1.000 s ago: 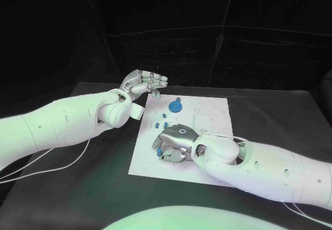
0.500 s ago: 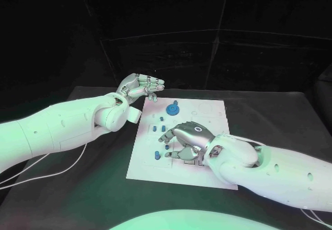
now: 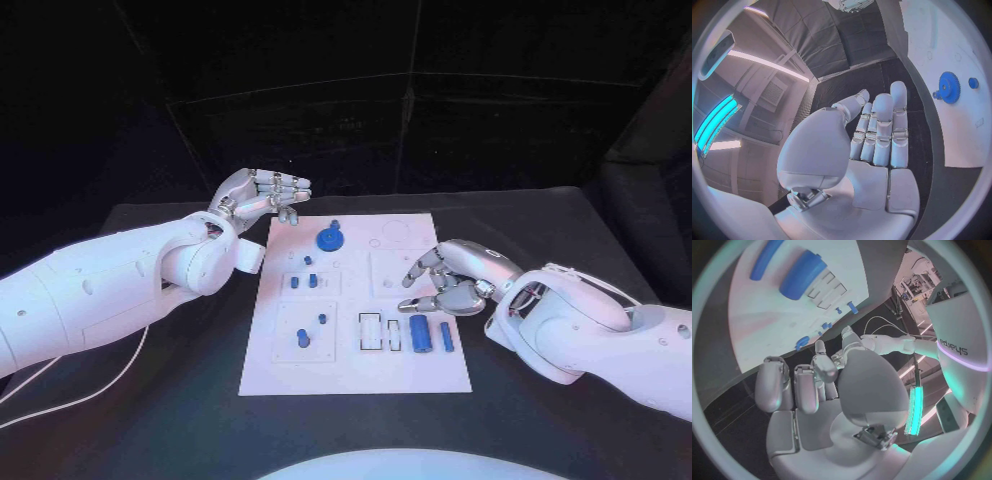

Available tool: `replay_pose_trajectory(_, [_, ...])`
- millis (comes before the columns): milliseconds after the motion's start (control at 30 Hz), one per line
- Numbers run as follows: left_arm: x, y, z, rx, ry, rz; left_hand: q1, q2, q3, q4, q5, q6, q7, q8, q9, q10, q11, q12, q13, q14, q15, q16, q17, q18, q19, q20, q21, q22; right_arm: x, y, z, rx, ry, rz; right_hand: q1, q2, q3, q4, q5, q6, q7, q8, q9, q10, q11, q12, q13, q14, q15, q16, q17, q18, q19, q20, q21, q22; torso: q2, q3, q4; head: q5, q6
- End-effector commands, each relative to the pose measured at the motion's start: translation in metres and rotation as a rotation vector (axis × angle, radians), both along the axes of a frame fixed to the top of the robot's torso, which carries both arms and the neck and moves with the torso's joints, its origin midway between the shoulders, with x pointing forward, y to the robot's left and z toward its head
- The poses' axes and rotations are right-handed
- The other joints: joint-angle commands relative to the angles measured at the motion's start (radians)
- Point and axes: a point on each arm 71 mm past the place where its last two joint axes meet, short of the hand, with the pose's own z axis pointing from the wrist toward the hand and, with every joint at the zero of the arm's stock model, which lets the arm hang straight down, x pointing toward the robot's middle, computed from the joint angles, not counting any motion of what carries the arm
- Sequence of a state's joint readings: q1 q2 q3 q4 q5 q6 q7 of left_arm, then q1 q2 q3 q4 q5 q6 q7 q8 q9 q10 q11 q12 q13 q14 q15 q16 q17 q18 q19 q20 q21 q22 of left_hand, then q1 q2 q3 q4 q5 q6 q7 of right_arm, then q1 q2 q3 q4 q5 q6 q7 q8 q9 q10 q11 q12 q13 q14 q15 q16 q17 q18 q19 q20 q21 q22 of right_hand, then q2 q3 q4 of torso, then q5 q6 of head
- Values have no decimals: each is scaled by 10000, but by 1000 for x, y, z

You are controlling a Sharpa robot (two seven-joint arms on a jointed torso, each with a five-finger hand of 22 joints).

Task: Assemble the parts on the task board

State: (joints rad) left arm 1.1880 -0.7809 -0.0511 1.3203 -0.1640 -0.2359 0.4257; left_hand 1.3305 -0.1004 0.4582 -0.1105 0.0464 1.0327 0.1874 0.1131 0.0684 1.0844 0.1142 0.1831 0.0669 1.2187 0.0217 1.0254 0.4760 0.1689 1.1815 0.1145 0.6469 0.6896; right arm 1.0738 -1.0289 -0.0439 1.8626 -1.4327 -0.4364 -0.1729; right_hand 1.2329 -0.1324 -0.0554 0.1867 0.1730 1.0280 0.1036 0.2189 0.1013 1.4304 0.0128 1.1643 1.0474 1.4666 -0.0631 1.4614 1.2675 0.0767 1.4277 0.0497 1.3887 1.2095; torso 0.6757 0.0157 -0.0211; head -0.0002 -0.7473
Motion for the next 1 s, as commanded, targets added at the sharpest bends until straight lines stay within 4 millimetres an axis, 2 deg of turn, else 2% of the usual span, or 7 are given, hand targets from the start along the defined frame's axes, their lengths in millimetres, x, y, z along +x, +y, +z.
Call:
replay_pose_trajectory(33, [0,-1,1,-68,4,-87,-7,126,-10,-30,27,-54,11,54,0,-72,17,48,3,-37,11,-23,-19,133,-46,40,-62,-16,-1,-17,-4,-165,1078,-1353,0,107,-532,540,142,-177,-17,315,47,-125,22,688,863,562,97,114,264,-86,117,32,143,245,-22,-9,-81,-128,9])
replay_pose_trajectory(167, [0,0,0,-61,18,-96,-7,126,-10,-30,27,-54,11,54,0,-72,17,48,3,-37,11,-23,-19,133,-46,40,-62,-16,-4,-27,-8,-708,1267,-1785,36,103,-829,1004,342,-268,-51,595,106,-25,48,1175,1509,579,79,169,398,-127,190,44,266,461,-36,-15,-140,-144,-23])
replay_pose_trajectory(267, [-1,-1,-1,-56,36,-109,-7,126,-10,-30,27,-54,11,54,0,-72,17,48,3,-37,11,-23,-19,133,-46,40,-62,-16,-7,-29,-12,-1187,1371,-1924,-156,130,-1014,1056,402,-306,-66,819,173,88,21,1499,1952,601,78,223,540,-143,224,36,328,570,-42,-19,-174,-136,-50])
replay_pose_trajectory(467, [-1,-1,-2,-49,77,-137,-7,126,-10,-30,27,-54,11,54,0,-72,17,48,3,-37,11,-23,-19,133,-46,40,-62,-16,-9,-26,-20,-1872,1471,-1907,-426,146,-1136,1077,478,-283,-147,1298,367,733,-57,2822,3633,699,26,441,1119,-161,255,-7,393,680,-38,-18,-121,-139,-59])
replay_pose_trajectory(800, [-2,1,-4,-26,125,-128,-16,130,-18,-26,27,-52,7,61,2,-71,16,59,5,-39,12,-21,-26,132,-46,41,-65,-18,-12,-18,-33,-2561,1589,-1722,-519,137,-1137,1078,531,-327,-179,1506,470,815,-66,3017,3897,719,8,496,1266,-175,282,-23,434,755,-31,-20,-164,-105,-113])
replay_pose_trajectory(1000, [-2,1,-5,-26,146,-141,-16,130,-18,-26,27,-52,7,61,2,-71,16,59,5,-39,12,-21,-26,132,-46,41,-65,-18,-16,-10,-43,-2747,1826,-1518,-530,192,-1108,1077,622,-350,-187,1586,512,807,-72,3019,3910,721,4,504,1290,-179,287,-27,445,776,-33,-21,-148,-122,-123])
